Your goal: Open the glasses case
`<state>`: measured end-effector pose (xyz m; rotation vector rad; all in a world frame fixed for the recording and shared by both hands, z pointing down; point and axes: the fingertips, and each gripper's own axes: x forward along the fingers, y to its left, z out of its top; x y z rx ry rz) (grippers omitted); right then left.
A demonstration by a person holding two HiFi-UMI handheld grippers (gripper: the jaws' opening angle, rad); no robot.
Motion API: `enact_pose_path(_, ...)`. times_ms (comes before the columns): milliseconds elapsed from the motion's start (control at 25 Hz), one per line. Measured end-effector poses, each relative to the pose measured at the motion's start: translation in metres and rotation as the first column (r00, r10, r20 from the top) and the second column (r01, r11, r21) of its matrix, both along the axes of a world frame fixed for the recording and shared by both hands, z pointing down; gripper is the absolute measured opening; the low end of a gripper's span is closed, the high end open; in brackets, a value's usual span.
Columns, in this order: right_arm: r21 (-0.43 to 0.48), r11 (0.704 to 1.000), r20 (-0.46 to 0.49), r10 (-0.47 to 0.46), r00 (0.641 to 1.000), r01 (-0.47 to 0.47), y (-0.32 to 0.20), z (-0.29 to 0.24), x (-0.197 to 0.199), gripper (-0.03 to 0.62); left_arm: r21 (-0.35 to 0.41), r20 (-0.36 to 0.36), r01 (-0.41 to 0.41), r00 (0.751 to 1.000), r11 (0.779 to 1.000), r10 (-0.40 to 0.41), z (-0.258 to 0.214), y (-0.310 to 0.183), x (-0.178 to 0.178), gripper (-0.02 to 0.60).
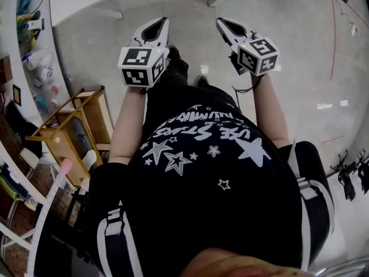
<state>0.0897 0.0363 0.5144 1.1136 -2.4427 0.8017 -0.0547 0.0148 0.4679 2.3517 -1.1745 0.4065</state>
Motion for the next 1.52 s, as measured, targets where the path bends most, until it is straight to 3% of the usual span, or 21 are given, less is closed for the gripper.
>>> enact_pose_path(280, 0.091, 0.996, 0.045, -0.032, 0.998, 0.028, 0.053, -0.032, 0.008, 0.009, 0.066, -0.009, 0.007, 1.000, 0.998, -0.007, -0.032, 0.070, 0.035, 0.012)
enact_pose_path(840, 0.252, 0.961, 0.000, -0.121, 0.993, 0.117, 0.174, -0.071, 0.074, 0.008, 0.188, -0.034, 0.055, 0.998, 0.981, -0.050, -0.074, 0.199, 0.104, 0.012)
enact_pose_path(1120, 0.244, 0.969, 0.111, -0.063, 0.992, 0.034, 0.208, -0.085, 0.110, 0.009, 0.180, -0.035, 0.040, 0.999, 0.983, -0.034, -0.086, 0.230, 0.132, 0.012)
enact_pose_path(1520, 0.318, 0.947, 0.070, 0.015, 0.997, -0.037, 0.205, -0.092, 0.129, 0.008, 0.225, -0.019, -0.010, 1.000, 0.974, 0.014, -0.094, 0.240, 0.153, 0.012)
